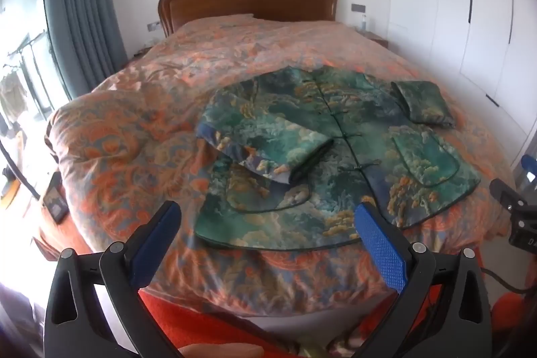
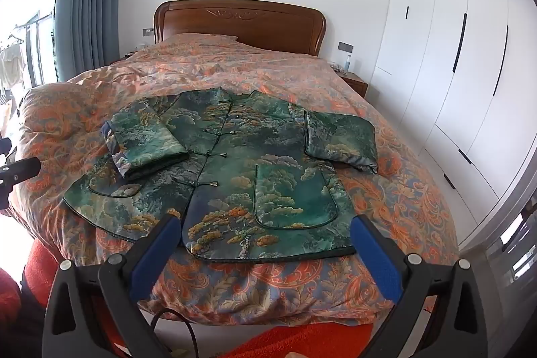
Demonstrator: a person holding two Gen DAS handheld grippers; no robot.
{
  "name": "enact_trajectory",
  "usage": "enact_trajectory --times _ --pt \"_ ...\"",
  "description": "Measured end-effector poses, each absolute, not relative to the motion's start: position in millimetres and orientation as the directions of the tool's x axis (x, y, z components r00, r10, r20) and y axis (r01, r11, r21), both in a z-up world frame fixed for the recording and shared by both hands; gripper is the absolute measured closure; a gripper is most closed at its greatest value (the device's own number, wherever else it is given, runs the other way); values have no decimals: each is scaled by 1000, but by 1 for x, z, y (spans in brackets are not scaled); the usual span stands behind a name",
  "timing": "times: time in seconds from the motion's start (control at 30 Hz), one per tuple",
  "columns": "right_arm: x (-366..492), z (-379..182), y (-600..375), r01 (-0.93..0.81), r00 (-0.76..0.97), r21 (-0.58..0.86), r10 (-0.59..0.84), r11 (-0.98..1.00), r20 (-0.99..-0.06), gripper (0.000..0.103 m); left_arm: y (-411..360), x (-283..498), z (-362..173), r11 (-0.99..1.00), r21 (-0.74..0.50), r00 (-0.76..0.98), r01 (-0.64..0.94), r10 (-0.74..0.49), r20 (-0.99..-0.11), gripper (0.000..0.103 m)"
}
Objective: Fold large clothes
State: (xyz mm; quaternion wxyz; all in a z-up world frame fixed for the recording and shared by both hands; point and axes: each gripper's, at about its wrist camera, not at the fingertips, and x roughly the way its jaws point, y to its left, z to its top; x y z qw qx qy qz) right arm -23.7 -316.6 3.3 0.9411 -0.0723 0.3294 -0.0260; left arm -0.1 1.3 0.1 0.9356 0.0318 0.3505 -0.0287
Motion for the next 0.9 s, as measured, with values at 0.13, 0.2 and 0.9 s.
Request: enact_trajectory --times 0.13,0.2,0.9 --pt "-23 3 -315 1 784 -156 -98 988 -613 0 1 0 1 995 51 755 83 -29 -655 0" --pt "-23 3 -314 -1 785 -156 -96 988 -613 0 0 -1 1 995 57 757 86 -28 -653 0" --pt "-21 -4 -315 -6 767 -154 -94 988 -635 0 -2 0 -8 996 49 745 76 -24 -666 0"
